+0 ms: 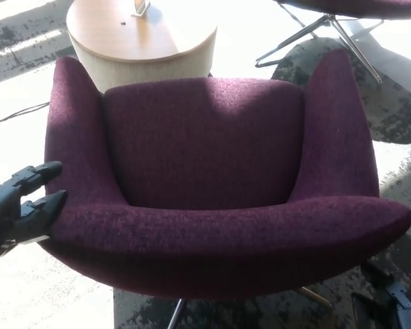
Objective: The robot stands in front of a sofa and uses its left hand to push the left side of the sofa
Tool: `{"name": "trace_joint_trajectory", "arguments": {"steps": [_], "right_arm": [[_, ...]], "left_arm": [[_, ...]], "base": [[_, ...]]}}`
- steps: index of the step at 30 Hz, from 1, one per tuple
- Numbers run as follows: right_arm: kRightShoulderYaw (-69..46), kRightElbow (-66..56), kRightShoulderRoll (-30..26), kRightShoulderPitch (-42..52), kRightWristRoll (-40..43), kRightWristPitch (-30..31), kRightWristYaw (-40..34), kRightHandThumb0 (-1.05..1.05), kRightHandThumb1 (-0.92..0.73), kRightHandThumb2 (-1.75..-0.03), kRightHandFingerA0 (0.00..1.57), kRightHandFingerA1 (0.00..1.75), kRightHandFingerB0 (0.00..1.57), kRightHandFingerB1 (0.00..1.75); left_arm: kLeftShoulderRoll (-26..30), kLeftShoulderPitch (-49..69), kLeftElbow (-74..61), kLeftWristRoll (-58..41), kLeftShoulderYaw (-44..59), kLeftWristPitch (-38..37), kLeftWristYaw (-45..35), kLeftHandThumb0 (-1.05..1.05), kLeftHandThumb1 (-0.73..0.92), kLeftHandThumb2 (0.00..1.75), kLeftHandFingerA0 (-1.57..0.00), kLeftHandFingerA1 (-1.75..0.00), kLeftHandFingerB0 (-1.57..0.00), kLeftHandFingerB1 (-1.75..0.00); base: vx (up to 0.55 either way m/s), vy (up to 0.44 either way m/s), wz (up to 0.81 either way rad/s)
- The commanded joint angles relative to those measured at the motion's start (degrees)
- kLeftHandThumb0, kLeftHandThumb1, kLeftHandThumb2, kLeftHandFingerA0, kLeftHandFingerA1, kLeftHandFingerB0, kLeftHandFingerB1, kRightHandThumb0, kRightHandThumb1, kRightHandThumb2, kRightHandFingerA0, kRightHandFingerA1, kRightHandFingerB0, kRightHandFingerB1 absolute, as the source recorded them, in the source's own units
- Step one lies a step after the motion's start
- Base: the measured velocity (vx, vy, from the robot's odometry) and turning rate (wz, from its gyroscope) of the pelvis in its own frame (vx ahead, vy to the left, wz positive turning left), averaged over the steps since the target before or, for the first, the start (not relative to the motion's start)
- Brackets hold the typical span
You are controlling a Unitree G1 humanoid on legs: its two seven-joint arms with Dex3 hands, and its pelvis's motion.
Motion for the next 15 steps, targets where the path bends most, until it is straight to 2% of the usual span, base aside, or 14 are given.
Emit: {"name": "trace_joint_trajectory", "arguments": {"steps": [1, 4, 5, 7, 8, 9, 15], "right_arm": [[-0.3, 0.2, -0.1, -1.0, 1.2, 0.3, 0.7, -0.79, -0.85, -0.66, 0.43, 0.33, 0.28, 0.29], [0.0, 0.1, -0.3, -0.9, 0.2, 0.0, -0.6, -0.78, -0.86, -0.67, 0.44, 0.34, 0.28, 0.30], [0.1, 0.1, -0.3, -0.8, 0.2, -0.1, -0.6, -0.77, -0.86, -0.67, 0.45, 0.34, 0.28, 0.30], [0.2, 0.0, -0.5, -0.9, 0.1, 0.0, -0.6, -0.77, -0.87, -0.67, 0.45, 0.34, 0.28, 0.29], [0.4, 0.1, -0.5, -1.1, -0.2, 0.0, -0.8, -0.77, -0.87, -0.67, 0.45, 0.34, 0.28, 0.29], [0.5, 0.0, -0.5, -1.2, -0.3, 0.1, -0.9, -0.77, -0.87, -0.67, 0.45, 0.34, 0.28, 0.30], [1.4, 0.1, -0.8, -1.5, -1.1, 0.8, -1.5, -0.77, -0.88, -0.67, 0.45, 0.34, 0.29, 0.30]], "left_arm": [[0.0, 1.7, 2.6, 0.6, -0.1, 3.1, -1.2, -0.86, 0.61, 1.03, 0.00, -0.31, -0.05, -0.30], [-0.4, 2.2, 2.5, 0.5, -0.1, 3.1, -1.3, -0.88, 0.61, 1.03, 0.00, -0.30, -0.05, -0.28], [-0.7, 2.6, 2.1, 0.7, -0.3, 2.5, -1.2, -0.82, 0.77, 0.66, 0.00, -0.26, -0.06, -0.27], [-1.1, 3.0, 1.8, 1.1, -0.7, 1.7, -1.2, -0.82, 0.78, 0.64, -0.02, -0.32, -0.06, -0.27], [-1.5, 3.7, 1.0, 1.4, -1.3, 1.2, -1.5, -0.81, 0.76, 0.66, -0.03, -0.34, -0.07, -0.29], [-1.8, 4.3, 0.2, 1.9, -2.0, 1.2, -1.6, -0.82, 0.60, 1.02, -0.02, -0.40, -0.05, -0.34], [-2.8, 9.1, -5.0, 4.6, -7.7, -1.5, -2.3, -0.83, 0.61, 1.01, -0.02, -0.39, -0.08, -0.35]], "base": [[0.00, 0.000, 0.00], [0.00, 0.000, 0.00], [0.00, 0.000, 0.00], [0.00, 0.000, 0.00], [0.00, 0.000, 0.00], [0.00, 0.000, 0.00], [0.00, 0.000, 0.00]]}}
